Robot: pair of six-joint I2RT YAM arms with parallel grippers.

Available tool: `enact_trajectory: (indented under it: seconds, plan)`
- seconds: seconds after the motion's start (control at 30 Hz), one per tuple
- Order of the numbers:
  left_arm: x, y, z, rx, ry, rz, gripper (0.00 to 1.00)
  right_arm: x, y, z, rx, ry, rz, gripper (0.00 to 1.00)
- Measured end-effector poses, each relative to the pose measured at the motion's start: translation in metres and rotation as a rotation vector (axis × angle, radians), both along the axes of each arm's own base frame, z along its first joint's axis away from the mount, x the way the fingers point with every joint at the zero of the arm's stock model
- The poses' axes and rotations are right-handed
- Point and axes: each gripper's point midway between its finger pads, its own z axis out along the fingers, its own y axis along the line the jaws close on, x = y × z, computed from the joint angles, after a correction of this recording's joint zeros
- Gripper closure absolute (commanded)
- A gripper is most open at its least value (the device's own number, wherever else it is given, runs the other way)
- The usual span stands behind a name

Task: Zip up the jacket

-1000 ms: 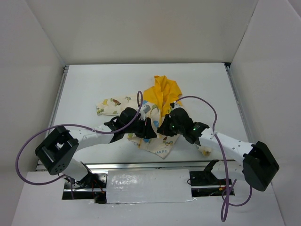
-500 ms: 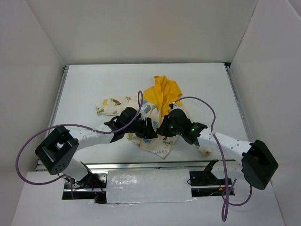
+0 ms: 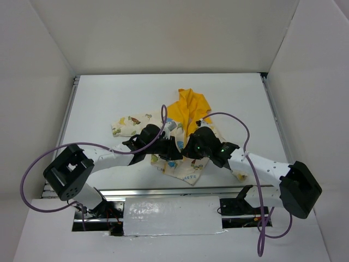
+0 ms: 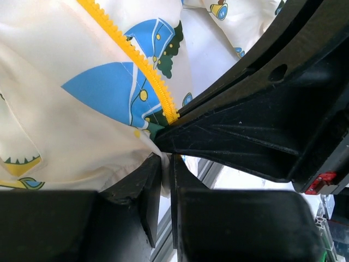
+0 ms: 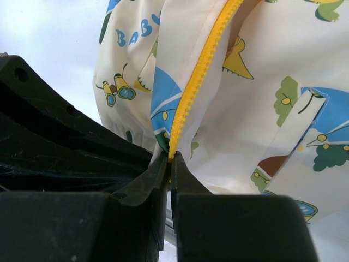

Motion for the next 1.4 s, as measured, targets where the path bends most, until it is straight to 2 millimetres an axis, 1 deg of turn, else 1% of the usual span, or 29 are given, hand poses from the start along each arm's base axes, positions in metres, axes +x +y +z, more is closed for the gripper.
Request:
enact_trajectory:
  seconds: [0.03,0.07,0.1,0.13,0.17,0.27,0.3,0.43,0.53,0.63,0.67,0.7,0.93,1.1,1.2,1.3,1.37,1.4]
  plan:
    - [0.0,0.0,0.0,-0.001,0.0,-0.002,0.99,0.0,0.0,0.0,-0.002,0.0,-0.002,0.92]
    - [0.0,-0.001,0.0,-0.002,-0.002,-0.002,1.0,0.0,-0.001,0.0,-0.002,-0.001,-0.002,0.88]
    - [0.0,-0.001,0.0,-0.003,-0.002,-0.003,1.0,0.0,-0.001,0.001,0.0,-0.002,-0.003,0.71]
    - [0.0,-0.001,0.0,-0.004,-0.004,-0.004,1.0,0.0,-0.001,0.002,0.002,-0.003,-0.005,0.63]
    - [0.0,0.0,-0.001,0.0,-0.002,-0.003,1.0,0.001,-0.001,0.003,0.005,-0.008,-0.008,0.59]
    - [-0.001,0.001,-0.004,0.009,0.007,-0.002,1.0,0.002,-0.001,0.011,0.019,-0.029,-0.012,0.59]
    - [-0.001,0.001,-0.003,0.009,0.006,-0.002,1.0,0.002,-0.001,0.013,0.023,-0.036,-0.013,0.56]
    - [0.0,0.001,-0.004,0.011,0.003,0.003,1.0,0.002,-0.002,0.02,0.045,-0.063,-0.016,0.57]
    - [0.0,0.001,-0.004,0.012,0.005,0.004,1.0,-0.001,-0.005,0.018,0.053,-0.067,-0.014,0.58]
    - [-0.001,0.002,-0.006,0.014,0.008,0.004,1.0,-0.002,-0.005,0.014,0.05,-0.063,-0.012,0.62]
    - [-0.001,0.003,-0.006,0.015,0.009,0.005,1.0,-0.002,-0.005,0.013,0.051,-0.062,-0.01,0.66]
    - [-0.002,0.003,-0.006,0.015,0.008,0.005,1.0,-0.002,-0.005,0.013,0.052,-0.063,-0.01,0.67]
    - [-0.001,0.004,0.003,0.0,-0.012,0.011,1.0,-0.004,-0.008,0.0,0.034,-0.05,-0.017,0.65]
    - [0.0,0.008,0.005,-0.004,-0.018,0.022,1.0,-0.003,-0.007,0.0,0.049,-0.06,-0.019,0.64]
    - [0.001,0.009,0.005,-0.004,-0.018,0.026,1.0,-0.003,-0.004,-0.001,0.069,-0.072,-0.01,0.66]
    - [-0.001,0.01,0.003,-0.003,-0.01,0.025,1.0,-0.006,0.001,-0.001,0.105,-0.081,0.015,0.72]
    - [-0.003,0.011,0.001,-0.005,0.0,0.025,1.0,-0.009,0.003,-0.002,0.126,-0.078,0.03,0.79]
    - [-0.003,0.012,0.0,-0.006,0.008,0.029,1.0,-0.009,0.004,-0.002,0.132,-0.079,0.035,0.85]
